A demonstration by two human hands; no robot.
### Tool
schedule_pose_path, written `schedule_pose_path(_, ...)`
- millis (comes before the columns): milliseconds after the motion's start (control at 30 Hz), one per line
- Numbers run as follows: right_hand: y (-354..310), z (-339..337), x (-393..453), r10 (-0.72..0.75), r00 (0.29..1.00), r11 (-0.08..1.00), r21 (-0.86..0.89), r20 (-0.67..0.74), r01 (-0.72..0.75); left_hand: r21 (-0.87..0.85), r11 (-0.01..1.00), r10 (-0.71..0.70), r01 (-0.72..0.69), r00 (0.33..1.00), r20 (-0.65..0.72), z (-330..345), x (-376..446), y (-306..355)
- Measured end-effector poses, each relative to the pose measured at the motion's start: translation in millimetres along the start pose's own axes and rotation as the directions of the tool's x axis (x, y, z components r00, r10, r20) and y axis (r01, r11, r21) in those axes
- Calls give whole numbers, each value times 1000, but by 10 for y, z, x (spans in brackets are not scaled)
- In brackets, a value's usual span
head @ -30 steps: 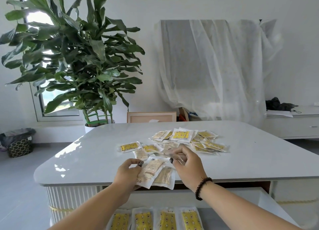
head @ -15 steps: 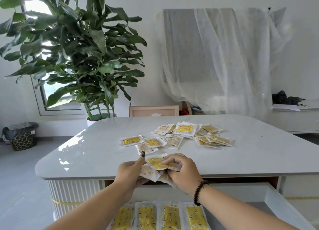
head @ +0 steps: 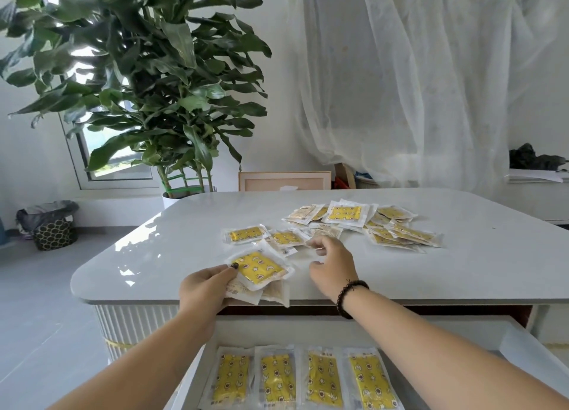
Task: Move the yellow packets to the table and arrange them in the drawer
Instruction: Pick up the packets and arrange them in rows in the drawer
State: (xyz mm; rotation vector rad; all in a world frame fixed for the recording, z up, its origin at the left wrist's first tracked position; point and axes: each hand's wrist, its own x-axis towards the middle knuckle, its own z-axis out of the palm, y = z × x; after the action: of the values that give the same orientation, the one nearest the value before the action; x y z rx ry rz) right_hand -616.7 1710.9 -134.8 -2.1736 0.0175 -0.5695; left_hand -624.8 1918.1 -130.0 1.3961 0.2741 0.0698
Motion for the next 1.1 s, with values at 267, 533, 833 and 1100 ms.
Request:
schedule_pose_path(267,-111,552,508,-48,989,945,-315,137,90,-38,998,32,-40,982,-187,-278,252,-108)
schedule_pose_path(533,32,959,751,171,949,819,-574,265,13,11,998,64,-64,975,-212,-219,364,-199)
schedule_pose_path(833,-125,742,577,-49,951,589,-760,306,275,126,988,109,-91,983,-149,-187,244,-127)
schedule_pose_path(1100,-146,198,220,-191,962,691,-669,196,273,24,1000,1,0,1000,-19,-172,-33,76)
